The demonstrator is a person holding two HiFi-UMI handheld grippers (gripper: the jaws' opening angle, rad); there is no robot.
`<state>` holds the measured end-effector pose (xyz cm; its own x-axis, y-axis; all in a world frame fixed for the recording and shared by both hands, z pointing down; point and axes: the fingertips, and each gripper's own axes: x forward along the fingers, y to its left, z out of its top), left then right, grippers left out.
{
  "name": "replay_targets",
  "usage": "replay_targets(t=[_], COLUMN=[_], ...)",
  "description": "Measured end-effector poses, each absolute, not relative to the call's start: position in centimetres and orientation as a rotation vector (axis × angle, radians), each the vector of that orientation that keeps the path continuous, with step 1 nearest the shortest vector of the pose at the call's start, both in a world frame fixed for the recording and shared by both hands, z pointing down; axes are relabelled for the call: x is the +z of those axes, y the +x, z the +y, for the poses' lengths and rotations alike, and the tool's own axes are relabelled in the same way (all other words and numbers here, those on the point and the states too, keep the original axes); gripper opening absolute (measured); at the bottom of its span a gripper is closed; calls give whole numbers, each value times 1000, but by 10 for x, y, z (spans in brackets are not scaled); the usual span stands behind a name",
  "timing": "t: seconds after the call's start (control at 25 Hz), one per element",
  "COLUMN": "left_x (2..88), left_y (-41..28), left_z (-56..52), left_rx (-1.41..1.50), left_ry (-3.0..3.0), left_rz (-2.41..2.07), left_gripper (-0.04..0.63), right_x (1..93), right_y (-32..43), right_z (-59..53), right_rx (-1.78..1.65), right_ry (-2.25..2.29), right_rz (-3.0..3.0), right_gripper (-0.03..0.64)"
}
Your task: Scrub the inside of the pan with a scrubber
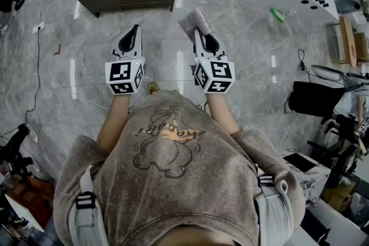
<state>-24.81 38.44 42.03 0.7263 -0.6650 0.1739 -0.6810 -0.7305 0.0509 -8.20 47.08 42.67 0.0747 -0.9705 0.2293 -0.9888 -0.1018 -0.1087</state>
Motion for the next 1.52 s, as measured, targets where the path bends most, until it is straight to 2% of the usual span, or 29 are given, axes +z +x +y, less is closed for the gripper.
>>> replay_targets(t=[0.76,1.52], left_x=[431,441], left_y=[-255,-198], left_z=[339,237], left_rx=[249,240], left_ry=[2855,2856], left_rz=[-1009,-987], left_gripper=[17,17], right_x=[434,444], right_y=[-106,-47], right_z=[452,352], right_rx=[387,349], right_ry=[2287,2343], right_rz=[-2065,-2046], right_gripper=[77,77])
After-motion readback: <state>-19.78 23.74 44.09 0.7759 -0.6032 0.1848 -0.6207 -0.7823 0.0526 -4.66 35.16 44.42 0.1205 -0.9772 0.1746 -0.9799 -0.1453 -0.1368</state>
